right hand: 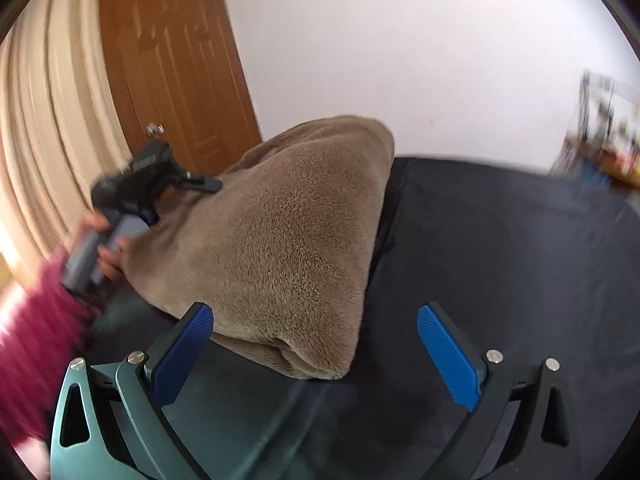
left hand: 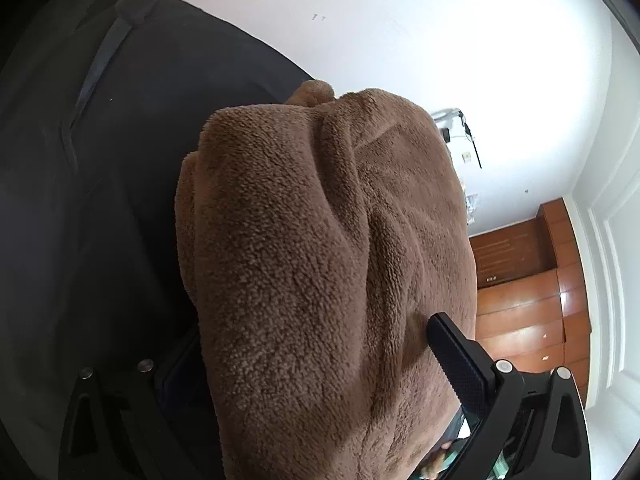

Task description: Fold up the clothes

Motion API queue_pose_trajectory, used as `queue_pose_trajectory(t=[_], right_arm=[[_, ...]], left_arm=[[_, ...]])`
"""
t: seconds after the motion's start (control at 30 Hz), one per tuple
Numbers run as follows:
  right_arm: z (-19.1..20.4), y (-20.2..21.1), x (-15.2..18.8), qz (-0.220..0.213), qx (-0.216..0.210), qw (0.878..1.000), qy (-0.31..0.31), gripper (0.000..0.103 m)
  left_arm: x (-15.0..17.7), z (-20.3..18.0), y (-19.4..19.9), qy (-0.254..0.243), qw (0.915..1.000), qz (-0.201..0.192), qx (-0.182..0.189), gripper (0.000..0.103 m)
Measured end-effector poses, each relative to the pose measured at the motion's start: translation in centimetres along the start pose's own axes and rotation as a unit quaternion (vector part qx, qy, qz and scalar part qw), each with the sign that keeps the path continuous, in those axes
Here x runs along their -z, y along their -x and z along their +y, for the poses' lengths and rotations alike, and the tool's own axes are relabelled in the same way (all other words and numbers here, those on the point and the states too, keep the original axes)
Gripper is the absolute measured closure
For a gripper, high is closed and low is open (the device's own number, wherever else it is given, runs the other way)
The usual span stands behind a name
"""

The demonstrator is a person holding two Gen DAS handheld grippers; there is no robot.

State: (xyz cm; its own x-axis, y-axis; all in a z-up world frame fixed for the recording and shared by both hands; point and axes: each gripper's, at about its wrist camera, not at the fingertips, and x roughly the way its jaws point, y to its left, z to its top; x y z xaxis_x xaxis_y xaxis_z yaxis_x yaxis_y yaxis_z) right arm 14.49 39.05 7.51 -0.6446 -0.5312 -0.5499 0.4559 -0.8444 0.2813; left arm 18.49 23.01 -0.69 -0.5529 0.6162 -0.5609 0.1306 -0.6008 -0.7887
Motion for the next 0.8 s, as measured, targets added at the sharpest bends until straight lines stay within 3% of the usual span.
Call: queue_pose_trajectory(t=[0.2, 0.3, 0.43, 0.57, 0.8], right_arm=[[-5.8, -1.6, -4.6, 0.021, -0.105, 0.984, -0.144, 0.0], [-7.8, -4.2, -6.6, 0.037, -0.118, 0.976, -0.18, 0.0], [-8.9, -8.3, -7.7, 0.069, -0.171, 0.958, -0.218, 0.001], [-9.0, -10.9, -7.9, 0.095, -0.158, 0.958, -0.218, 0.0], [-9.2, -12.6, -7.8, 0.114, -0.175, 0.953, -0.22, 0.001]], left_arm=[[-0.6, -0.6, -0.5, -0.024, 0.9996, -0.015, -0.008, 0.0], [-0.8, -0.7, -0.8, -0.025, 0.9995, -0.016, -0.009, 0.0], [-1.2, -0.9, -1.2, -0.024, 0.9996, -0.012, -0.008, 0.0], [-1.4, -0.5, -0.9, -0.027, 0.9996, -0.009, -0.006, 0.0], [-1.6, -0.8, -1.1, -0.03, 0.9995, -0.01, -0.006, 0.0]])
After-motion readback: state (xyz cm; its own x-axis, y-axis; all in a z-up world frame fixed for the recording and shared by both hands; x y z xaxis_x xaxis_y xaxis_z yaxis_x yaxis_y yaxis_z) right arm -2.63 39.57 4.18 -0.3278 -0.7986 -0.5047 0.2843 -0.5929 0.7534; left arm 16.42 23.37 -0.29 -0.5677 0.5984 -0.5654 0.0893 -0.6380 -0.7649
